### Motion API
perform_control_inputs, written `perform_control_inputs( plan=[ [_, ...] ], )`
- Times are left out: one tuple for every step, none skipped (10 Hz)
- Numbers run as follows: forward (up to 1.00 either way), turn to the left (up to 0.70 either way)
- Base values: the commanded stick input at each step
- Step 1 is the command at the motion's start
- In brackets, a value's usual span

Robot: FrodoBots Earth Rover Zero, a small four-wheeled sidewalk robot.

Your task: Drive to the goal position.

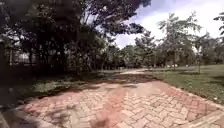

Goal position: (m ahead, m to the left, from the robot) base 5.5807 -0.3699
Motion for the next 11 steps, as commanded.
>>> perform_control_inputs(
  plan=[
    [0.7,-0.35],
    [0.7,-0.35],
    [0.7,-0.35],
    [0.7,-0.35],
    [0.7,-0.35],
    [0.7,-0.35],
    [0.7,-0.35],
    [0.7,-0.35],
    [0.7,0.0],
    [0.7,0.0],
    [0.7,0.0]
  ],
)
